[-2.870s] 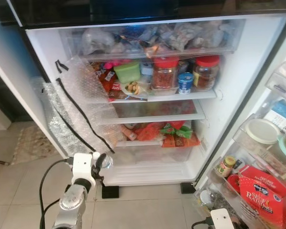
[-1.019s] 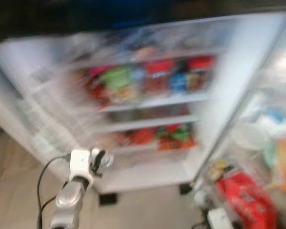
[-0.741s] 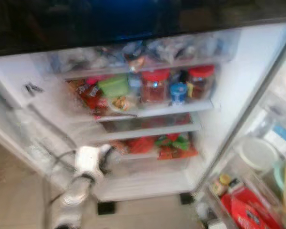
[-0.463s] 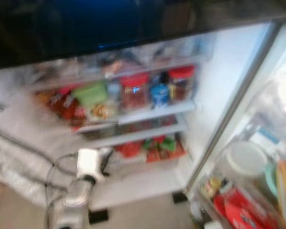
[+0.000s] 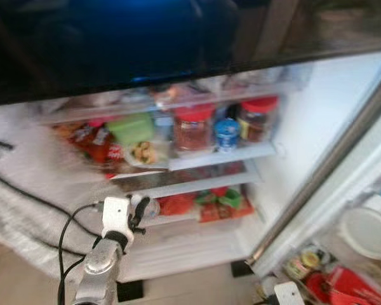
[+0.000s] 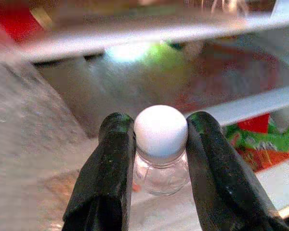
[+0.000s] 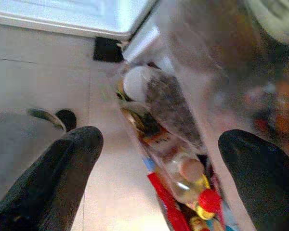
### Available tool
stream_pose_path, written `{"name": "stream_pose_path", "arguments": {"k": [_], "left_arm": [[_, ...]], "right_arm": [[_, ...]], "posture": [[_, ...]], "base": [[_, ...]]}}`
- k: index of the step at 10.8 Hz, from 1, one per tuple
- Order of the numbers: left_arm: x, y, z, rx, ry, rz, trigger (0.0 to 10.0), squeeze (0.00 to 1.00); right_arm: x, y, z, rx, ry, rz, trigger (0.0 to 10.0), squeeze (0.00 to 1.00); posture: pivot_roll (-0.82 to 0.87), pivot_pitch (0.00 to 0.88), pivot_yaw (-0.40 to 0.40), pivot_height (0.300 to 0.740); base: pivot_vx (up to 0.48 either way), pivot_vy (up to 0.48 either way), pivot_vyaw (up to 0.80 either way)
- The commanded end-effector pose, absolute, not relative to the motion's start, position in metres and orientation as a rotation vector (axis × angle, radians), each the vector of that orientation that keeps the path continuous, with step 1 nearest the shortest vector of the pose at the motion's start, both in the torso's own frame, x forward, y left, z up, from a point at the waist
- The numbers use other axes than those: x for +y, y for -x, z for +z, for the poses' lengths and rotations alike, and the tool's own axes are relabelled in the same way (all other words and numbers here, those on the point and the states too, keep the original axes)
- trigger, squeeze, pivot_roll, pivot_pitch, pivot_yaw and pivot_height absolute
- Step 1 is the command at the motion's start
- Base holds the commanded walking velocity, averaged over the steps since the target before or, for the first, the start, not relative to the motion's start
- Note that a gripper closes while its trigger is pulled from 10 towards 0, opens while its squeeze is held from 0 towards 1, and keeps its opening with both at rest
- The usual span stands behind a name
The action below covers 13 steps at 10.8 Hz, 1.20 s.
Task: Restocking fridge
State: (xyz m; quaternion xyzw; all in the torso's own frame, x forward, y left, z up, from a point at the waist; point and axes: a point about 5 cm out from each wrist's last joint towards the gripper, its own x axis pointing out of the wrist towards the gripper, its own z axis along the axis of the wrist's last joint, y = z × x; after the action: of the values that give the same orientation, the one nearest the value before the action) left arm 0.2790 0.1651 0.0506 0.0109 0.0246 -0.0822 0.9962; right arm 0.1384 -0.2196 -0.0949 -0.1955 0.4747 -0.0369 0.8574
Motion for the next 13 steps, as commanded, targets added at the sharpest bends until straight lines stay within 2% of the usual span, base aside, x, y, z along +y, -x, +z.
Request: {"name": "stream_pose_path", "arguments": {"k": [1, 3, 6, 13], "left_arm": [[0.167, -0.278, 0.056, 0.011, -0.052, -0.157, 10.0, 0.0], [0.168, -0.28, 0.067, -0.053, -0.111, -0.138, 10.0, 0.0], [0.166, -0.281, 0.066, -0.056, -0.148, -0.144, 10.0, 0.0], [0.166, -0.286, 0.069, -0.067, -0.17, -0.15, 10.0, 0.0]], "right_arm": [[-0.218, -0.131, -0.098, 1.021, 0.385, -0.08, 10.0, 0.0], [-0.212, -0.132, -0.099, 1.011, 0.316, -0.063, 10.0, 0.0], [-0.203, -0.133, -0.1, 1.011, 0.274, -0.025, 10.0, 0.0], [-0.207, -0.133, -0.099, 1.014, 0.291, -0.023, 10.0, 0.0]], "posture": [[-0.1, 0.075, 0.027, 0.74], [-0.1, 0.075, 0.026, 0.74], [-0.1, 0.076, 0.026, 0.74], [-0.11, 0.081, 0.025, 0.74]], "base": [[0.0, 0.0, 0.0], [0.0, 0.0, 0.0], [0.0, 0.0, 0.0], [0.0, 0.0, 0.0]]}}
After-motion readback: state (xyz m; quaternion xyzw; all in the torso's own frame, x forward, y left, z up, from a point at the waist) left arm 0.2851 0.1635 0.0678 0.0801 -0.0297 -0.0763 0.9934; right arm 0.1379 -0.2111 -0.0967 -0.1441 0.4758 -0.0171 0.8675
